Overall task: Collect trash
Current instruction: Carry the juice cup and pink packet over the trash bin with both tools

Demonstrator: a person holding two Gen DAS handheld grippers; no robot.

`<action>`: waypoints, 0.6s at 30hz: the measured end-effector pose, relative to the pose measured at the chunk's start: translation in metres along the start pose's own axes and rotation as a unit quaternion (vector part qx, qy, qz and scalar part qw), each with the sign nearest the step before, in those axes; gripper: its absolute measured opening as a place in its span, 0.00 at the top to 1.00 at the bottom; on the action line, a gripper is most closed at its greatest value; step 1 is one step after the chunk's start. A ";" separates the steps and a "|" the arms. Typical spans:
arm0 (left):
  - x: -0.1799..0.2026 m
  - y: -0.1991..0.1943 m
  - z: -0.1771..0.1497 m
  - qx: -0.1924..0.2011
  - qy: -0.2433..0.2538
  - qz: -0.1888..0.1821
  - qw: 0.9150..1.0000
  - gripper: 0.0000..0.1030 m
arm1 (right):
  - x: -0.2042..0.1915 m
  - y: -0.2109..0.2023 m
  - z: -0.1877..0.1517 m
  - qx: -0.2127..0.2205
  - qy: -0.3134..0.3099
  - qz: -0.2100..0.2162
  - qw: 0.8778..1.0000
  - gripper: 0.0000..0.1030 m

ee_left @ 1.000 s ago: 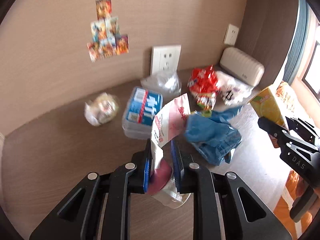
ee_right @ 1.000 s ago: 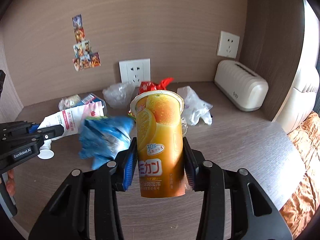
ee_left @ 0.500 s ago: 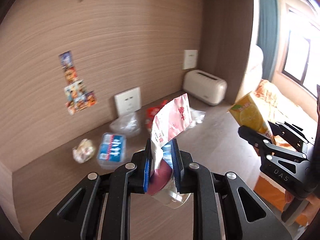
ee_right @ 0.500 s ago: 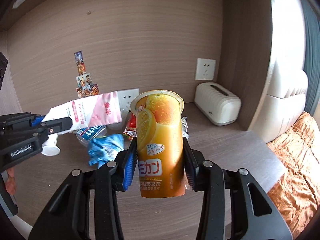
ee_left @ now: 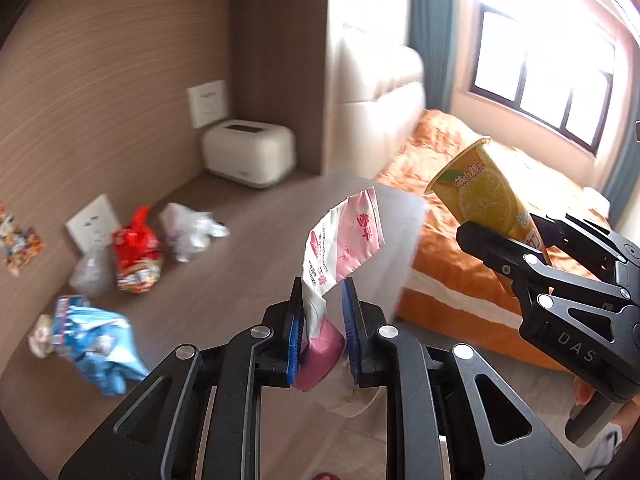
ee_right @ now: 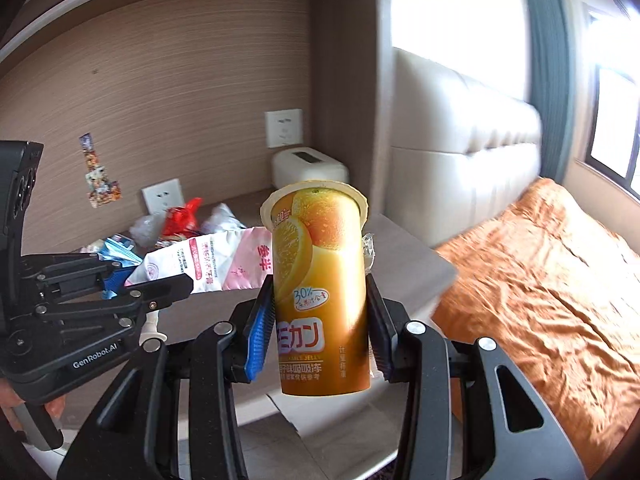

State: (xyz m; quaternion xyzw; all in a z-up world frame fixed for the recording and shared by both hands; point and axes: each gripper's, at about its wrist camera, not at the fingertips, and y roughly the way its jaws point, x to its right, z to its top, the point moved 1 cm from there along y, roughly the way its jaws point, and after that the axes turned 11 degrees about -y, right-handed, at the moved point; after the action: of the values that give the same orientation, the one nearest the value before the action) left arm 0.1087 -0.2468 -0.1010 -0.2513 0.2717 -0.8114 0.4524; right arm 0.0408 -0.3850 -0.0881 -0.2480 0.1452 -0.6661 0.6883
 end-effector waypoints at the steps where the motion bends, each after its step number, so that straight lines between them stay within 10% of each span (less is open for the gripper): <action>1: 0.014 0.004 -0.003 -0.006 0.009 -0.011 1.000 0.82 | 0.008 -0.004 -0.007 -0.004 0.006 -0.006 1.000 0.58; 18: 0.172 0.043 -0.088 -0.094 0.107 -0.101 0.985 0.82 | 0.103 -0.075 -0.124 -0.071 0.105 -0.080 0.989 0.58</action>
State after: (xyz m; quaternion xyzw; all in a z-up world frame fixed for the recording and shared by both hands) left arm -0.0032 -0.3967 -0.1659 -0.2309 0.3666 -0.8459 0.3109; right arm -0.0811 -0.5040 -0.1382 -0.2358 0.2429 -0.7290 0.5949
